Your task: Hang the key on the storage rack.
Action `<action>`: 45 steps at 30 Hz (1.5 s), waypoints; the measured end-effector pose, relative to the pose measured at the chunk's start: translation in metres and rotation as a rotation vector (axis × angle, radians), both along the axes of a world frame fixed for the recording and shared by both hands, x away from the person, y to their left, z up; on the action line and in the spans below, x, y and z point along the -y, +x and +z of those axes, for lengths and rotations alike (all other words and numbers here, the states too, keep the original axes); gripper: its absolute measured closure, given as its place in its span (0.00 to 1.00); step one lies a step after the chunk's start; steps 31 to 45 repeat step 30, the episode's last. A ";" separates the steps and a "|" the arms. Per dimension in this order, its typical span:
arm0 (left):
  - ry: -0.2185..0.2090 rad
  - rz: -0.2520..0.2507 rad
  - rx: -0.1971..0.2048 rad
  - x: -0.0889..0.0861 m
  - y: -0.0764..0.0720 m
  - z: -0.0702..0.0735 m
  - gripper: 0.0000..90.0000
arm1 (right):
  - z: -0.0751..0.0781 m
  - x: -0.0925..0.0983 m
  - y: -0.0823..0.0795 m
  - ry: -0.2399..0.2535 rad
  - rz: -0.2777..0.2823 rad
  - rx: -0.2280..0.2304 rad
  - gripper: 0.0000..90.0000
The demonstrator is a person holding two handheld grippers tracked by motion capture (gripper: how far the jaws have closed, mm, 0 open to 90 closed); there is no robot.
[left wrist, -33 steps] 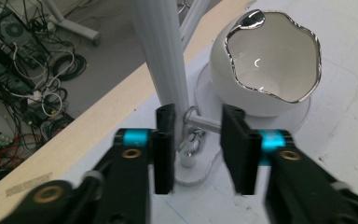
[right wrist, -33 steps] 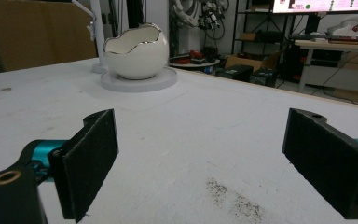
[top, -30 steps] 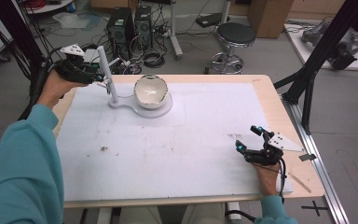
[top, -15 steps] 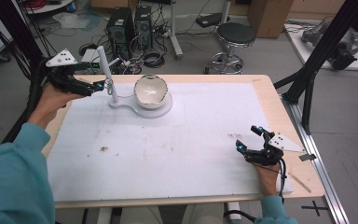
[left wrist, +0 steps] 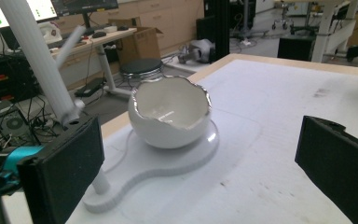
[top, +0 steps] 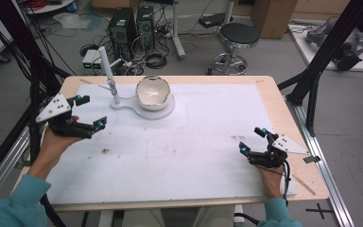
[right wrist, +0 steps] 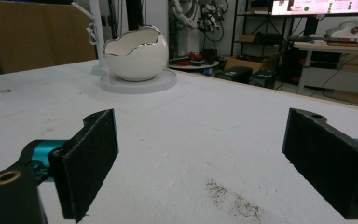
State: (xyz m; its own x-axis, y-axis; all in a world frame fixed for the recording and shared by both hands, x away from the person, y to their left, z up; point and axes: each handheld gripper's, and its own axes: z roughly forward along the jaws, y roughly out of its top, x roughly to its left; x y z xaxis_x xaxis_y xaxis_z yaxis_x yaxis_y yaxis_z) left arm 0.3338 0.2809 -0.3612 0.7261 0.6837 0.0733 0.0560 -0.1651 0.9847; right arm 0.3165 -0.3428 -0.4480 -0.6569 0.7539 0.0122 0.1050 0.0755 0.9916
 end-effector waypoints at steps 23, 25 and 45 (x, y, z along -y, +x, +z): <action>-0.172 0.094 0.066 -0.005 -0.063 -0.101 0.02 | 0.000 -0.001 -0.001 -0.003 0.002 0.000 0.11; -0.185 0.094 0.086 -0.006 -0.065 -0.102 0.02 | 0.000 -0.001 0.000 -0.004 0.002 0.001 0.11; -0.201 0.091 0.077 -0.008 -0.064 -0.102 0.02 | 0.000 -0.001 0.000 -0.008 0.001 0.003 0.11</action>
